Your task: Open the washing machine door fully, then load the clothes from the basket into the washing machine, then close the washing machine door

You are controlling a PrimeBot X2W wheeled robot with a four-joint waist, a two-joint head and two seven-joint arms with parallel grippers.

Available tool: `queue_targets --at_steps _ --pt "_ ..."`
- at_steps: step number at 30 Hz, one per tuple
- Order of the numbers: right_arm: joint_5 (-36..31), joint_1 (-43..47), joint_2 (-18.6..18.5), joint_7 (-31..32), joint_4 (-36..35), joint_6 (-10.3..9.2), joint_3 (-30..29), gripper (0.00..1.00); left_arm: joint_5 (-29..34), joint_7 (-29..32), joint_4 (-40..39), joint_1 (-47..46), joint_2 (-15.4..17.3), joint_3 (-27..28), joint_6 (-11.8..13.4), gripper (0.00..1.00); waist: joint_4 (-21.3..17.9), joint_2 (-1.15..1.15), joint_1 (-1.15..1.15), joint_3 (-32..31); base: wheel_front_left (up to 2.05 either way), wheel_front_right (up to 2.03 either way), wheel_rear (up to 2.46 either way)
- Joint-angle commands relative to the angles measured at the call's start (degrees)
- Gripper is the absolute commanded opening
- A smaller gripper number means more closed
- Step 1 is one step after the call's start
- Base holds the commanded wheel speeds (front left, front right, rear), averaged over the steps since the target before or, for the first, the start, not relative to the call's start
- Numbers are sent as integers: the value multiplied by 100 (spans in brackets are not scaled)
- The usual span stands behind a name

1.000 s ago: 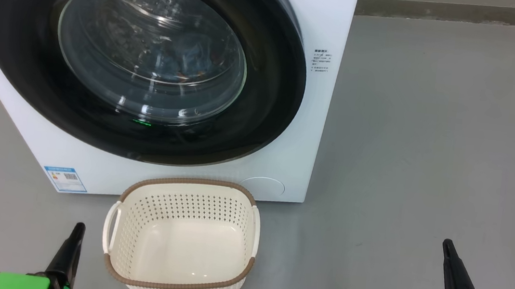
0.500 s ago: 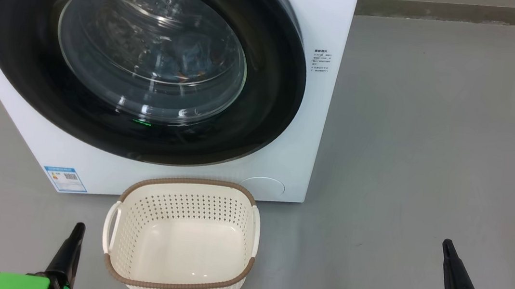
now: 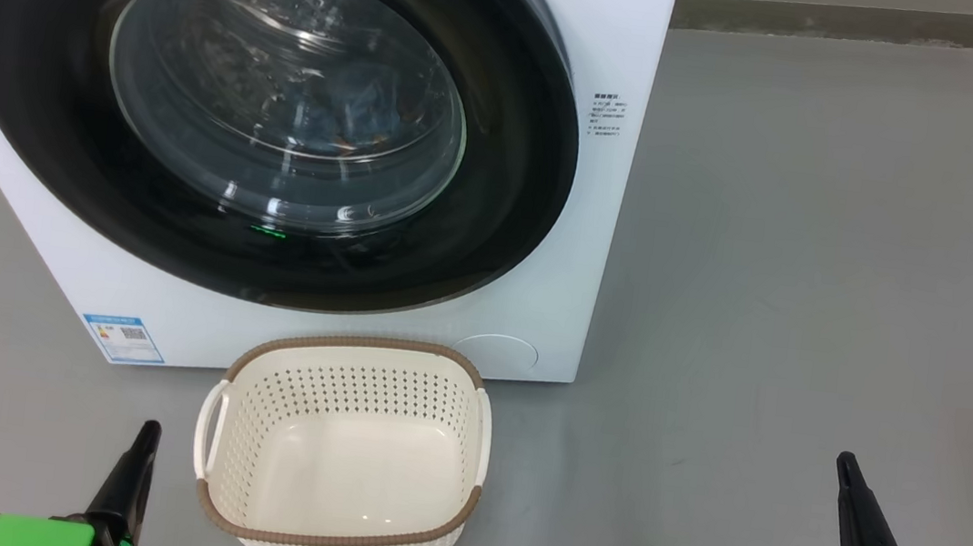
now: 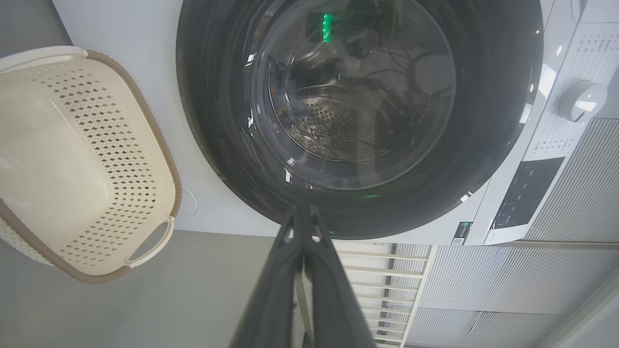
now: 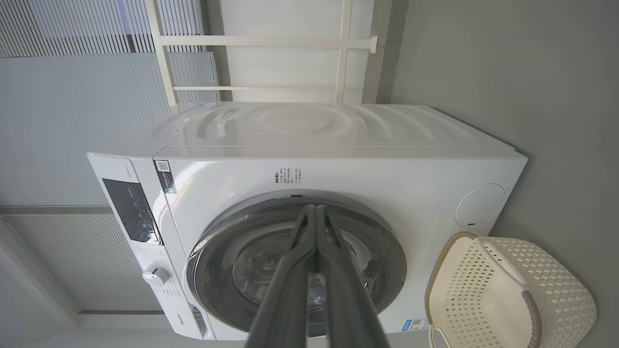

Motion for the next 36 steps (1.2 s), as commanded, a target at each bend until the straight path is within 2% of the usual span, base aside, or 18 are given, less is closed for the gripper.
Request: queue_targets --at_steps 1,36 --pt "-47 -235 -15 30 -141 10 122 0 -47 11 -162 -233 96 196 -17 0 0 0 0 0 0 0 0" --pt "-58 -236 -6 41 -140 10 108 0 -48 10 -162 -233 96 196 -17 0 0 0 0 0 0 0 0"
